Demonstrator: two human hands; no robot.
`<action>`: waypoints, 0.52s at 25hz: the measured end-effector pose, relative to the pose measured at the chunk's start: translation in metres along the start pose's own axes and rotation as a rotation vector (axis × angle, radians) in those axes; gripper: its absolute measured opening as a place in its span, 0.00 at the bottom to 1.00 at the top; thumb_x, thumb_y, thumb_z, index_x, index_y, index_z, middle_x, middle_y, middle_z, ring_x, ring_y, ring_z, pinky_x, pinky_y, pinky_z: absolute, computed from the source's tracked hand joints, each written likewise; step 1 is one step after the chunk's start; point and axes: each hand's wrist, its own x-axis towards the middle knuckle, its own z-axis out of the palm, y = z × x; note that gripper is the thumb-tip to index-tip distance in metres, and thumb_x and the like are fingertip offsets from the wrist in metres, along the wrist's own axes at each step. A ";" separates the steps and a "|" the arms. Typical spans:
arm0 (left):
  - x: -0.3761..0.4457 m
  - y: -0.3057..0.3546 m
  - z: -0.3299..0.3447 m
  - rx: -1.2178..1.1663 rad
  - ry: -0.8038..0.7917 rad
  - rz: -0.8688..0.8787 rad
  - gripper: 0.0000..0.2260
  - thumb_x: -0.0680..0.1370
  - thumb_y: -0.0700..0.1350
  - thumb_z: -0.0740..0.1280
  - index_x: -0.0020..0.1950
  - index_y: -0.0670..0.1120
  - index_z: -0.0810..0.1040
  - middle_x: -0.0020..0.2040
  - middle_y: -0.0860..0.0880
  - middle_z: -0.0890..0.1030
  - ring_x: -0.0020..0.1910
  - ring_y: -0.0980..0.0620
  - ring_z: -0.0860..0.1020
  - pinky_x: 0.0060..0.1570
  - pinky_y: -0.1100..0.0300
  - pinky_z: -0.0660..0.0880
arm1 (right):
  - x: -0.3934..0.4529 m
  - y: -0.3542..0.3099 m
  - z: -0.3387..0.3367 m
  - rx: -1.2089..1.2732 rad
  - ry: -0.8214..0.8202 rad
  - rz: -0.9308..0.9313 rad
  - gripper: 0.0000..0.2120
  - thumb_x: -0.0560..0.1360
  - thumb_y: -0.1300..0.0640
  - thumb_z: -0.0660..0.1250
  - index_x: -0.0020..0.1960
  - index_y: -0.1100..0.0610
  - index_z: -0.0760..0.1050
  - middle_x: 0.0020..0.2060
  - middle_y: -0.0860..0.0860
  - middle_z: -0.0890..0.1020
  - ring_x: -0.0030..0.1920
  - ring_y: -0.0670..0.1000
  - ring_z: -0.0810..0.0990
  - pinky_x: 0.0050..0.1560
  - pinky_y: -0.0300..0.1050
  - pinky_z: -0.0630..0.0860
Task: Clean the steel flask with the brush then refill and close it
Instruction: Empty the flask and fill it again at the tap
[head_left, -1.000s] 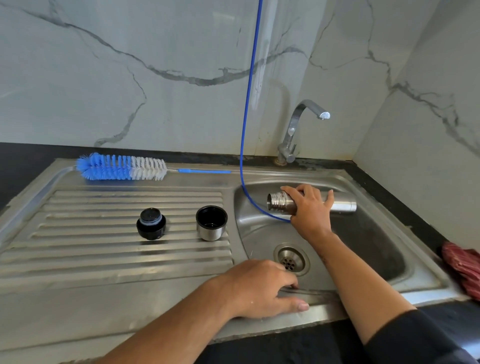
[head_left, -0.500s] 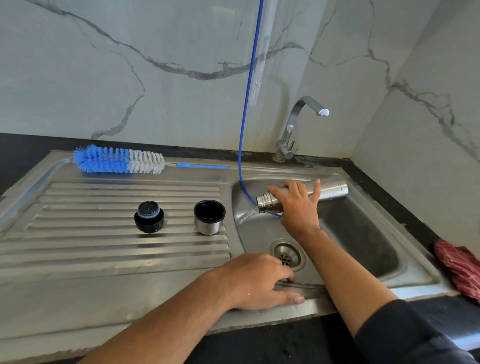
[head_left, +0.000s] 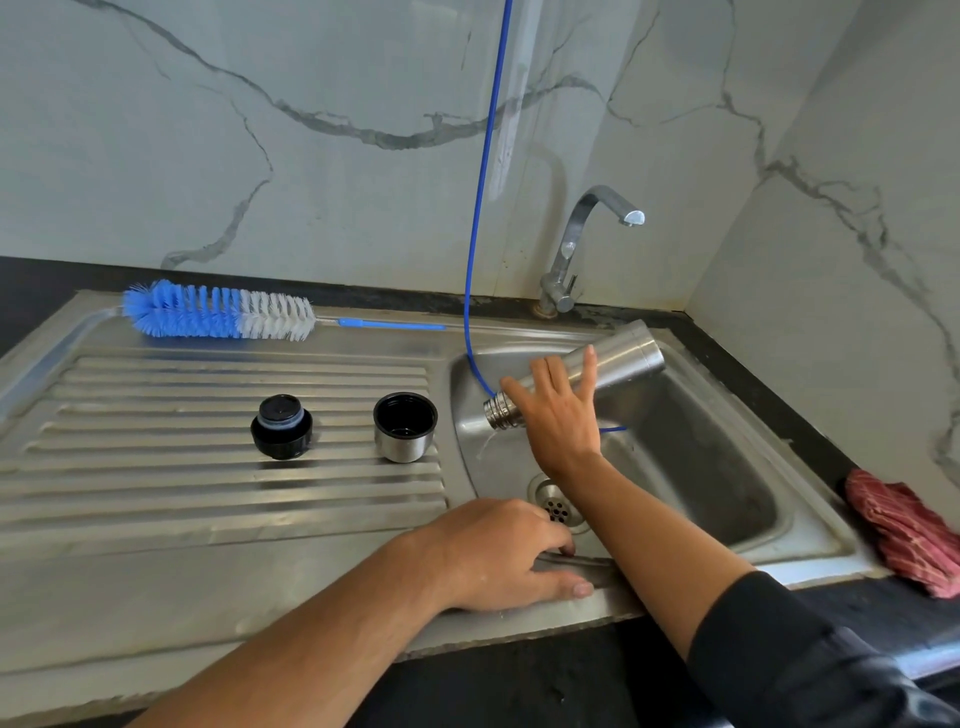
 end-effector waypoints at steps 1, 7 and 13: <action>0.000 0.000 0.000 0.000 0.004 0.001 0.23 0.80 0.67 0.60 0.64 0.53 0.78 0.53 0.54 0.79 0.52 0.53 0.77 0.53 0.52 0.76 | 0.000 -0.001 0.000 -0.007 -0.003 -0.025 0.31 0.69 0.64 0.74 0.68 0.47 0.71 0.62 0.58 0.73 0.66 0.61 0.70 0.75 0.76 0.40; -0.002 0.002 -0.002 0.000 0.006 0.010 0.21 0.81 0.67 0.61 0.61 0.52 0.78 0.51 0.53 0.79 0.51 0.53 0.77 0.51 0.50 0.77 | 0.000 0.004 0.004 0.018 -0.009 -0.035 0.32 0.68 0.65 0.75 0.68 0.45 0.73 0.61 0.58 0.74 0.65 0.60 0.71 0.75 0.77 0.44; -0.003 0.002 -0.002 0.003 0.007 0.012 0.21 0.81 0.67 0.60 0.61 0.52 0.78 0.54 0.52 0.80 0.52 0.52 0.78 0.52 0.49 0.77 | 0.002 0.001 0.002 0.005 0.014 -0.028 0.32 0.68 0.65 0.75 0.68 0.46 0.72 0.60 0.57 0.74 0.64 0.60 0.71 0.75 0.77 0.44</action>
